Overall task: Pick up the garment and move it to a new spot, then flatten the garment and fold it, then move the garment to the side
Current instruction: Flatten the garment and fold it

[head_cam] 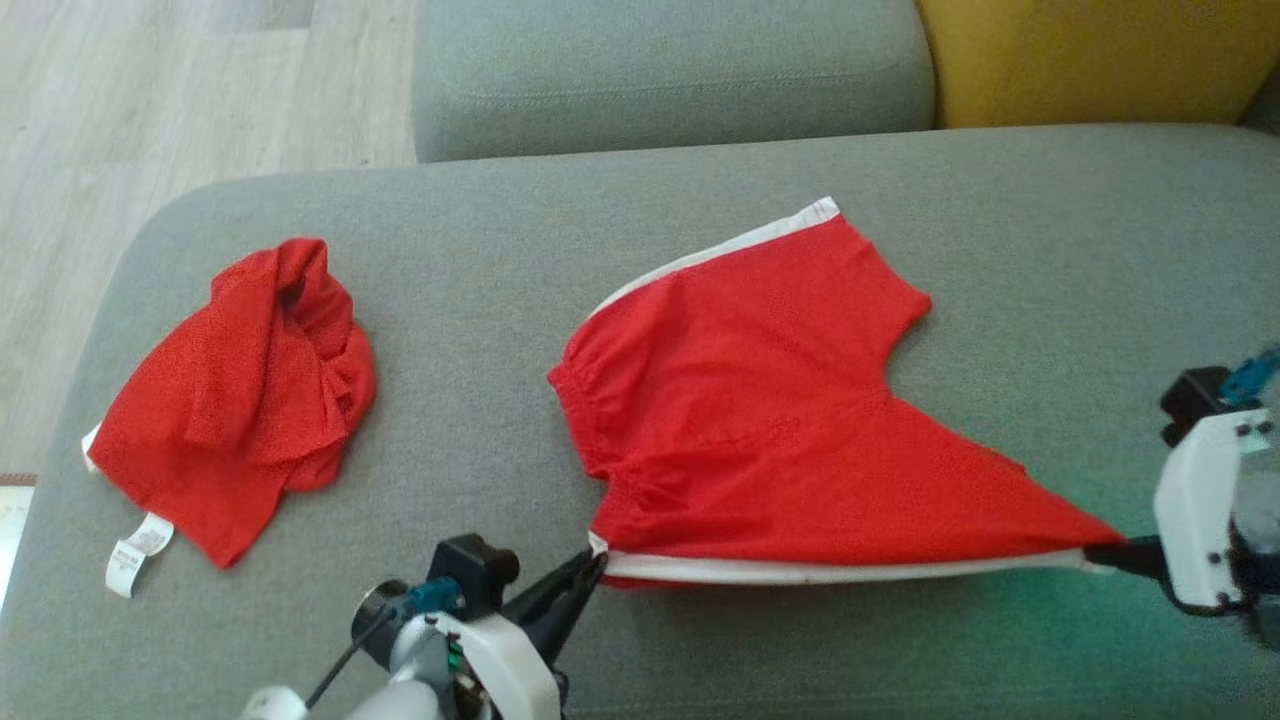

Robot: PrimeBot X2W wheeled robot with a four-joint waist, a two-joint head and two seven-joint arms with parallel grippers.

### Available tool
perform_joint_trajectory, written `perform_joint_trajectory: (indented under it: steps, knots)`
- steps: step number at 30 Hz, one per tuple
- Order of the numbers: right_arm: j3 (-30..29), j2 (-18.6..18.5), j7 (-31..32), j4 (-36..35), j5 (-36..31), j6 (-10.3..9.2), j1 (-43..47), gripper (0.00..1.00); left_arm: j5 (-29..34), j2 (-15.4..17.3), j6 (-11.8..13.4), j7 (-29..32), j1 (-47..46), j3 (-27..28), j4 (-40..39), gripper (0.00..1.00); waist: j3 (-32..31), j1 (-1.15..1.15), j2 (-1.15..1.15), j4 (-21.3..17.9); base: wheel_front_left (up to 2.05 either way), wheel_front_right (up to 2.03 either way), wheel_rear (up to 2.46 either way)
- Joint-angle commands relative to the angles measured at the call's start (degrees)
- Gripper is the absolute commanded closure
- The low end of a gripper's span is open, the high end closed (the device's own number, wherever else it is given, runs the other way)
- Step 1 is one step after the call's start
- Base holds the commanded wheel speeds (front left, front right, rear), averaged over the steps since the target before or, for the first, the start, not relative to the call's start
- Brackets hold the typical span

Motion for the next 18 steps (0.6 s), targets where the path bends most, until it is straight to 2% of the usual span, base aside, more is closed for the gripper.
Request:
perform_joint_trajectory:
  steps: [1, 4, 9, 18]
  knots:
    - [-2.03, -2.59, 0.43, -2.34, -0.19, 0.1, -1.06, 1.0, -0.58, 1.95, 0.78, 0.26, -2.48, 2.4, -2.75, 1.0, 0.34, 0.01, 0.0, 0.21, 0.0, 0.0, 0.0]
    - [-6.03, -1.44, 1.54, -4.61, -1.73, 0.1, -0.19, 1.0, -0.71, 3.09, 2.29, 1.59, -2.32, 3.07, -6.91, 1.0, 1.39, 0.01, 0.0, 0.85, 0.0, 0.0, 0.0]
    - [-11.86, 2.69, 4.12, -6.25, -5.68, 0.1, -2.64, 1.0, -1.45, 3.91, 3.83, 2.64, -4.12, 5.03, -11.59, 1.0, 3.89, 0.01, 0.0, 2.34, 0.0, 0.0, 0.0]
    - [-18.08, 9.77, 10.1, -4.66, -14.0, 0.1, -13.75, 1.0, -2.05, 2.75, 3.56, 3.32, -11.97, 7.41, -13.14, 1.0, 10.54, 0.01, 0.0, 6.12, 0.0, 0.0, 0.0]
